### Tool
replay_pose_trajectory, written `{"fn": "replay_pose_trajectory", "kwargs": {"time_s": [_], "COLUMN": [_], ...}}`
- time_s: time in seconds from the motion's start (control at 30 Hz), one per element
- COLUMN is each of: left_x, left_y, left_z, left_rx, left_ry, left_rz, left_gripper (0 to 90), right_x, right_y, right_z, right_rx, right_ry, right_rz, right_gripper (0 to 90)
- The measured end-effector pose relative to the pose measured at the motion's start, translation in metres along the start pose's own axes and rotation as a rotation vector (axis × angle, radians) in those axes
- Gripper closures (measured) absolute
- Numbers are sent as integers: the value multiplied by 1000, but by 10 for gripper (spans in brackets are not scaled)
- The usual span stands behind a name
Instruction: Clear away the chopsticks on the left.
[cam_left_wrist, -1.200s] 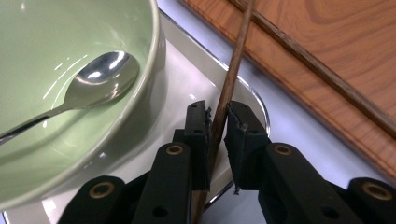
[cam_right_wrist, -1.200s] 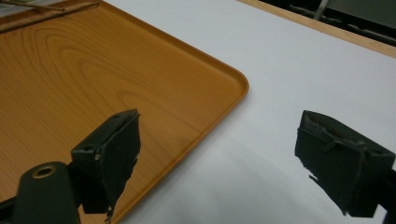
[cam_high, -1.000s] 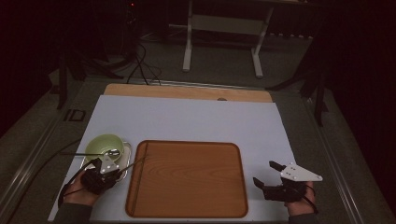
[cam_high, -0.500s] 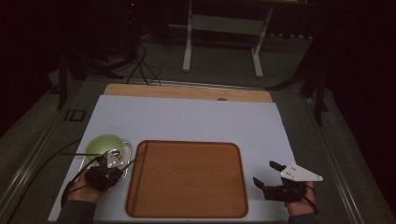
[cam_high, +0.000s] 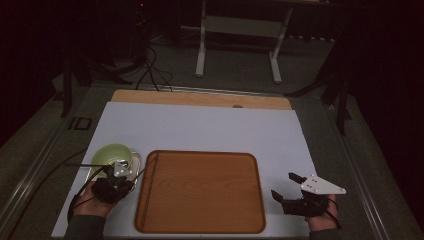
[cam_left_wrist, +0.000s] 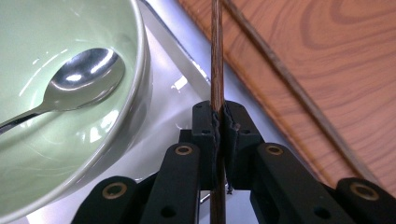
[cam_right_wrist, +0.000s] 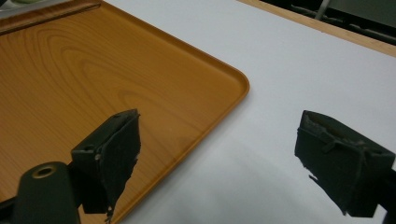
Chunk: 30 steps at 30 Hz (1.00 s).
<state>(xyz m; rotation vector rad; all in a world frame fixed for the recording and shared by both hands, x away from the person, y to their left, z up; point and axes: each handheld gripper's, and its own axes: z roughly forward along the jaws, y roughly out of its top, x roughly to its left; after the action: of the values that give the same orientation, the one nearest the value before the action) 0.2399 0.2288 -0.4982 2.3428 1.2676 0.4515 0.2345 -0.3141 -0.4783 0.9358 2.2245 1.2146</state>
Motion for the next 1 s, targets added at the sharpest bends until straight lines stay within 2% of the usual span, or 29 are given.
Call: {"fn": "replay_pose_trajectory", "kwargs": {"time_s": [0.2,0.4,0.5,0.73,0.83,1.0], "left_x": [0,1,-3,-10,-16,-22], "left_y": [-1,-2,1,7,11,14], "left_z": [-7,-17,-19,-22,-24,-25], "left_rx": [-27,-83,-87,-111,-132,-147], "left_ry": [-12,-24,8,2,24,15], "left_rz": [-24,-67,-57,-58,-58,-63], "left_gripper": [847,847,847,846,847,847], "right_x": [0,0,0,0,0,0], "right_y": [0,0,0,0,0,0], "right_z": [-1,0,0,0,0,-1], "right_rx": [-3,-5,-4,-4,-5,-7], "right_ry": [-2,-3,-4,-4,-5,-4], "right_rz": [3,-2,-1,0,2,-2], "right_gripper": [142,142,142,142,142,142]}}
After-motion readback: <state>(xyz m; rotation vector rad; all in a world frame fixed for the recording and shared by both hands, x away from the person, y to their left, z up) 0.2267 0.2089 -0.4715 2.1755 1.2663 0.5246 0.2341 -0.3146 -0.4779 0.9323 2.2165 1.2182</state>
